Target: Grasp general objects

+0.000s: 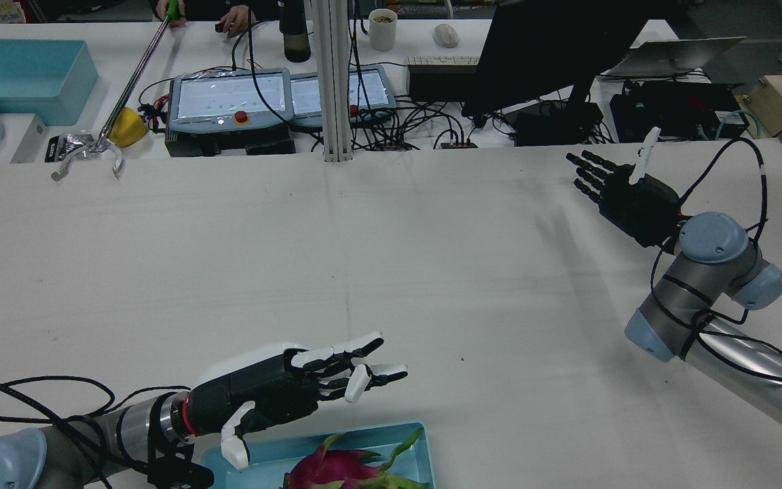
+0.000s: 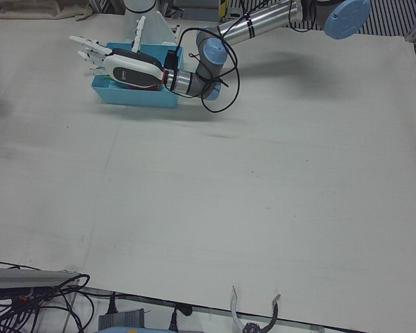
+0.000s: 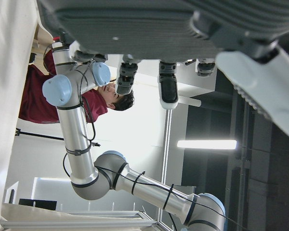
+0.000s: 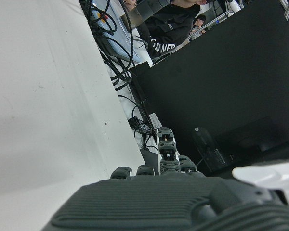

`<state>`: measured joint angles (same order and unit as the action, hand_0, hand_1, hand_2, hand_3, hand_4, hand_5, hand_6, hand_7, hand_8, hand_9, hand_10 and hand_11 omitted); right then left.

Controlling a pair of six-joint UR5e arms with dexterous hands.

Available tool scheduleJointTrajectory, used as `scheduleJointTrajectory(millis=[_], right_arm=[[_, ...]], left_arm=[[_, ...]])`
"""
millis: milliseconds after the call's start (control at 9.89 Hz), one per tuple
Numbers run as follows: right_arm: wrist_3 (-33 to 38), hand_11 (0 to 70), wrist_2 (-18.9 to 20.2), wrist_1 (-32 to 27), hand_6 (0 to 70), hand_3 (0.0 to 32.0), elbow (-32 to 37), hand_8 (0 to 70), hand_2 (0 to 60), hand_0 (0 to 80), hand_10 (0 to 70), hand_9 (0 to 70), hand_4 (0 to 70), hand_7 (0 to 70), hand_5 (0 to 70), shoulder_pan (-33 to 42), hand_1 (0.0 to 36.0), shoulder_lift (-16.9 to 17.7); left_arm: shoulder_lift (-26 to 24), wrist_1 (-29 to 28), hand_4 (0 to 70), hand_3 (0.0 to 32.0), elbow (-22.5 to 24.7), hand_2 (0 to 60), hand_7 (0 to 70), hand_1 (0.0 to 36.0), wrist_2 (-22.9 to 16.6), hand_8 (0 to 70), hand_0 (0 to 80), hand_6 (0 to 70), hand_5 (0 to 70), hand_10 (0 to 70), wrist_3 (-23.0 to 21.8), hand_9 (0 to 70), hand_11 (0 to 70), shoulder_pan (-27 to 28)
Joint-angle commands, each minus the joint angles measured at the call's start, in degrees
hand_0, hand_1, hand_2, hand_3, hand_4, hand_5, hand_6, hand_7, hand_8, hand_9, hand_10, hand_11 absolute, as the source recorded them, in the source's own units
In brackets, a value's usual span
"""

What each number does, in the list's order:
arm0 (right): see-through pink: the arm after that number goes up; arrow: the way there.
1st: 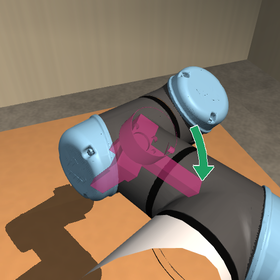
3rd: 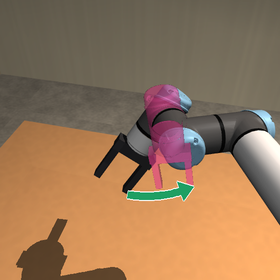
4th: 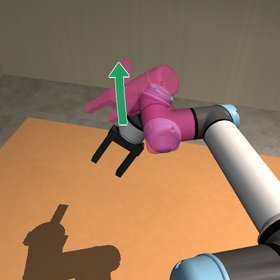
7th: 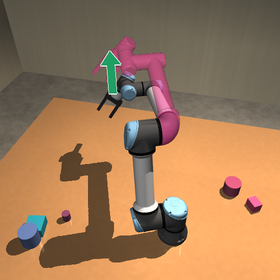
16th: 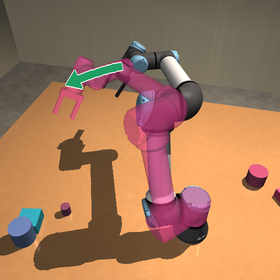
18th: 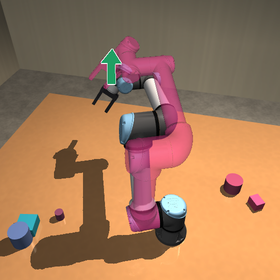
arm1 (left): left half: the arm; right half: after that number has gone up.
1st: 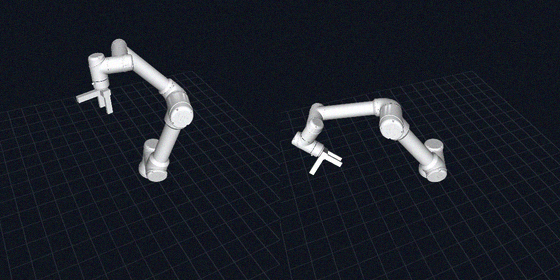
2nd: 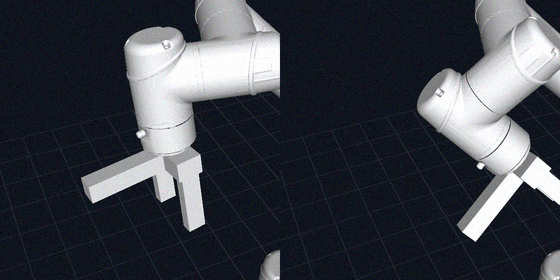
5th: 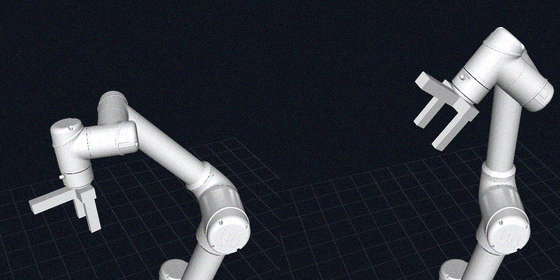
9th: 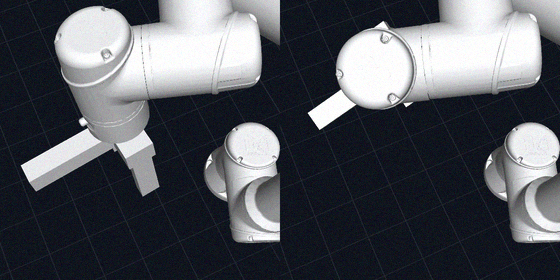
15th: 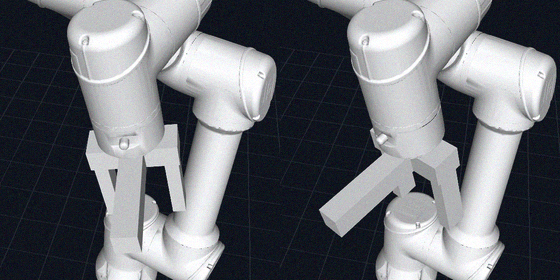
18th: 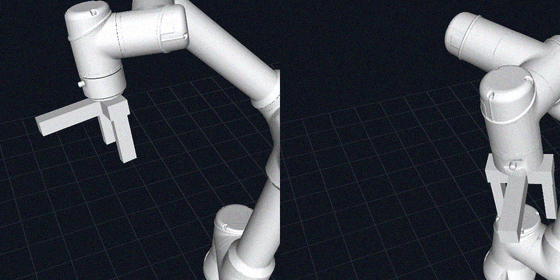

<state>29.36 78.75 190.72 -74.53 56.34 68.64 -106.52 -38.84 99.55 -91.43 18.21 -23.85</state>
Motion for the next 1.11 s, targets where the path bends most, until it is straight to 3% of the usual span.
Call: scheduleJointTrajectory(millis=[0, 101, 303, 506, 607, 708, 910, 1011], right_arm=[[0.00, 0.0, 0.00, 0.00, 0.0, 0.0, 0.00, 0.0, 0.0, 0.0, 0.0, 0.0, 0.0, 0.0, 0.0, 0.00, 0.0, 0.00], [0.00, 0.0, 0.00, 0.00, 0.0, 0.0, 0.00, 0.0, 0.0, 0.0, 0.0, 0.0, 0.0, 0.0, 0.0, 0.00, 0.0, 0.00], [0.00, 0.0, 0.00, 0.00, 0.0, 0.0, 0.00, 0.0, 0.0, 0.0, 0.0, 0.0, 0.0, 0.0, 0.0, 0.00, 0.0, 0.00], [0.00, 0.0, 0.00, 0.00, 0.0, 0.0, 0.00, 0.0, 0.0, 0.0, 0.0, 0.0, 0.0, 0.0, 0.0, 0.00, 0.0, 0.00], [0.00, 0.0, 0.00, 0.00, 0.0, 0.0, 0.00, 0.0, 0.0, 0.0, 0.0, 0.0, 0.0, 0.0, 0.0, 0.00, 0.0, 0.00], [0.00, 0.0, 0.00, 0.00, 0.0, 0.0, 0.00, 0.0, 0.0, 0.0, 0.0, 0.0, 0.0, 0.0, 0.0, 0.00, 0.0, 0.00], [0.00, 0.0, 0.00, 0.00, 0.0, 0.0, 0.00, 0.0, 0.0, 0.0, 0.0, 0.0, 0.0, 0.0, 0.0, 0.00, 0.0, 0.00], [0.00, 0.0, 0.00, 0.00, 0.0, 0.0, 0.09, 0.0, 0.0, 0.0, 0.0, 0.0, 0.0, 0.0, 0.0, -0.08, 0.0, 0.00]], left_arm=[[9.71, 0.78, 70.0, 0.0, -1.82, 60.0, 70.0, 33.0, 4.22, 58.9, 62.7, 70.0, 37.8, 70.0, 0.60, 69.0, 70.0, -9.68], [10.62, 4.35, 70.0, 0.0, -1.90, 60.0, 70.0, 35.9, 4.68, 70.0, 80.0, 70.0, 48.3, 70.0, 0.42, 70.0, 70.0, -13.73], [8.71, 11.99, 70.0, 0.0, 0.28, 60.0, 70.0, 35.1, 4.33, 70.0, 80.0, 70.0, 53.3, 70.0, -0.19, 70.0, 70.0, -19.90], [-0.04, 24.70, 70.0, 0.0, 0.91, 60.0, 70.0, 35.9, 3.81, 70.0, 80.0, 70.0, 54.0, 70.0, -0.20, 70.0, 70.0, -25.43], [-3.92, 31.04, 70.0, 0.0, -1.27, 60.0, 70.0, 36.0, 3.46, 70.0, 80.0, 70.0, 54.0, 70.0, 2.33, 70.0, 70.0, -29.29], [-5.70, 33.80, 70.0, 0.0, -3.20, 60.0, 70.0, 36.0, 3.45, 70.0, 80.0, 70.0, 53.9, 70.0, 6.01, 70.0, 70.0, -33.07], [-6.16, 34.53, 70.0, 0.0, -6.72, 60.0, 70.0, 36.0, 3.54, 70.0, 80.0, 70.0, 49.2, 70.0, 9.20, 70.0, 70.0, -36.51], [-6.16, 34.36, 70.0, 0.0, -7.26, 60.0, 70.0, 36.0, 3.54, 65.5, 80.0, 70.0, 45.4, 70.0, 9.38, 70.0, 70.0, -38.88]])
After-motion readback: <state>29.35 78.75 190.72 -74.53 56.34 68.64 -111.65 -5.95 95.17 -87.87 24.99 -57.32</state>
